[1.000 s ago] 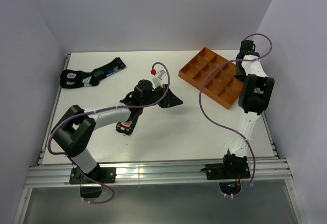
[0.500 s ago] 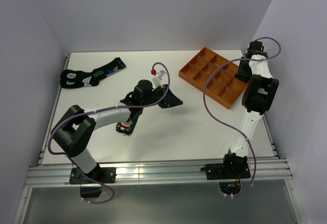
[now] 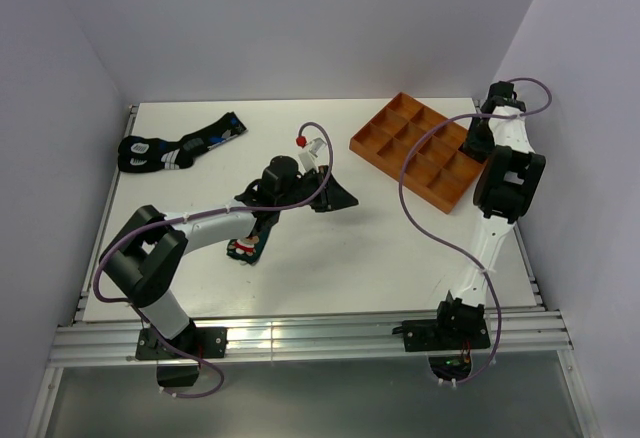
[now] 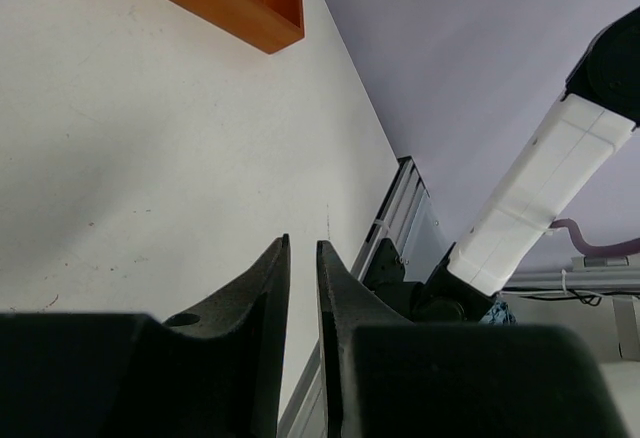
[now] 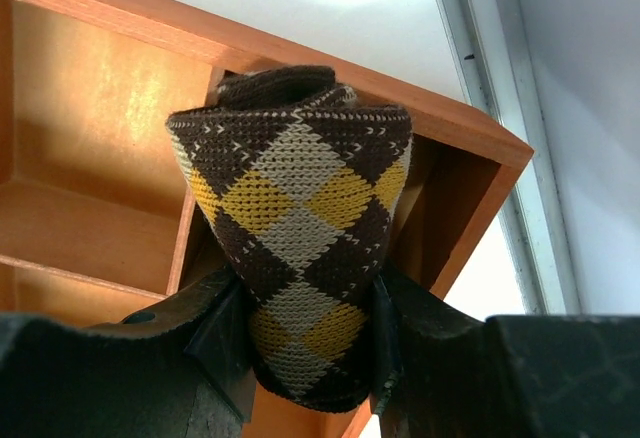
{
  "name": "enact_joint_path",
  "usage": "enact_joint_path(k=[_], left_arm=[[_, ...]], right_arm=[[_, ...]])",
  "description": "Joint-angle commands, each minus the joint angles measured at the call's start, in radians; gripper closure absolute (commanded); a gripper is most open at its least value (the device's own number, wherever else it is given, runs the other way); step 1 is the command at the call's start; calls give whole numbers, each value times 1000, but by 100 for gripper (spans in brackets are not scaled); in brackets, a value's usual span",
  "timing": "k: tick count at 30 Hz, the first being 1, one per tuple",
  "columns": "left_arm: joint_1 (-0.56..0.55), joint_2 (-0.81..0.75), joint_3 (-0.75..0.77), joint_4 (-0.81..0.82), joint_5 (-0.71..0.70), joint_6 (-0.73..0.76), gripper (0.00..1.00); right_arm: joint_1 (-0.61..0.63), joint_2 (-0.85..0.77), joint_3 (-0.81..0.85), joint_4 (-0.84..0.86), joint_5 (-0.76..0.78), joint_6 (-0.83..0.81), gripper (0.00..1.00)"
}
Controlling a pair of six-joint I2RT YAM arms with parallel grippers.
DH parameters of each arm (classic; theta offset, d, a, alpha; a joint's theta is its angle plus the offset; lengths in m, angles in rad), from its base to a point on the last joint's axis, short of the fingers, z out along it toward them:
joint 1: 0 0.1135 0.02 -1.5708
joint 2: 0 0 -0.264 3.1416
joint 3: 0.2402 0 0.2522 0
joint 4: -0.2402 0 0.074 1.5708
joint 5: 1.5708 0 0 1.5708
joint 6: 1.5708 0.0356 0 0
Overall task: Roll the socks
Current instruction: Place the sock in the storage box.
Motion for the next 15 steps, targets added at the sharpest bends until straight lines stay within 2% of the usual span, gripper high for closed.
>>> enact_joint_path(k=[1,15], left_arm=[[2,-14,18,24,37,9,79],[2,-8,34,27,62,-3,79]], right_arm=[[-12,54,43,-159,15,25,100],[-8,129,130,-288,21,-1,100]])
